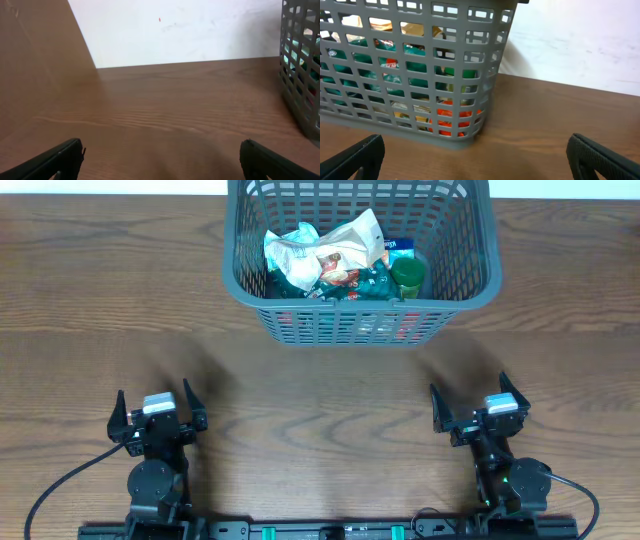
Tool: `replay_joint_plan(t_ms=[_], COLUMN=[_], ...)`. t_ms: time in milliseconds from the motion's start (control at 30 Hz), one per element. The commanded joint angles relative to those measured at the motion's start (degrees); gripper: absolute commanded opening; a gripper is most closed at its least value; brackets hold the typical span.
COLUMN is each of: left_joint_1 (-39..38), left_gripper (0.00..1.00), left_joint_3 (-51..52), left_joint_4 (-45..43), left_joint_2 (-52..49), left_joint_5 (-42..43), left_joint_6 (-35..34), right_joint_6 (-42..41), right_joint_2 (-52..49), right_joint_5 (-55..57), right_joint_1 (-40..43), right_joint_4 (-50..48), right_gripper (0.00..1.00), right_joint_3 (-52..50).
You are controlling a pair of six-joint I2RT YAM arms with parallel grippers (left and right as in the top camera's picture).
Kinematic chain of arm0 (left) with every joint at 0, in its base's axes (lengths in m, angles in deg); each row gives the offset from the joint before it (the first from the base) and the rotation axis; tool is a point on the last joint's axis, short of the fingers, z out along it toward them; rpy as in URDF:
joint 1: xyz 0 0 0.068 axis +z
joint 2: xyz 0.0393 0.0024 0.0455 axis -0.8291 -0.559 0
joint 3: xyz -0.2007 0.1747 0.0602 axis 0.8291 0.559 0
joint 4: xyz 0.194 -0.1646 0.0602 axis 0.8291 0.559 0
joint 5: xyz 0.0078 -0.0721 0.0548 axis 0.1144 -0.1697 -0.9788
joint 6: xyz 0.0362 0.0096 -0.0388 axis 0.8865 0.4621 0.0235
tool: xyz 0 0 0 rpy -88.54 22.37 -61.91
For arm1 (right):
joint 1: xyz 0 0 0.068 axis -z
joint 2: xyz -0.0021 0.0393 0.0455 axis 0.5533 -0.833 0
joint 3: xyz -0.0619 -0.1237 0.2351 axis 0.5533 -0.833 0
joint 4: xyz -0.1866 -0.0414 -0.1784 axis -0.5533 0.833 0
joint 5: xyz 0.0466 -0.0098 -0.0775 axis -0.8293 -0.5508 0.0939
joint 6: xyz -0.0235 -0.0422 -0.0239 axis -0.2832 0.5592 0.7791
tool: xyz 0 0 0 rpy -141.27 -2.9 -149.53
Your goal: Pack container
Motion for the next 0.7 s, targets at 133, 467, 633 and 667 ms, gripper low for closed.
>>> replay_joint_plan(t_ms=[133,467,633,667], left_joint_1=[0.35,0.35,0.35,0.35], left_gripper=[0.98,0.99,0.99,0.99], left_joint_3=[1.75,1.75,1.75,1.75], left_joint_4=[0.63,0.63,0.63,0.63], left_joint_2=[0.48,0.48,0.48,0.48], left_joint_5=[-0.33,-0.31,-0.33,-0.33], left_joint_6=[-4.17,-15.39,-24.00,-24.55], right_joint_6=[0.81,0.81,0.81,0.81], right_joint_2=[0.33,0.33,0.33,0.33], right_joint_5=[0.33,0.33,0.33,0.33], right_joint_1=[0.35,0.35,0.35,0.35], right_joint_4=[0.24,0.24,0.24,0.24], right_gripper=[0.99,0.99,0.99,0.99], right_joint_3=[-0.13,-0.13,-0.13,-0.13])
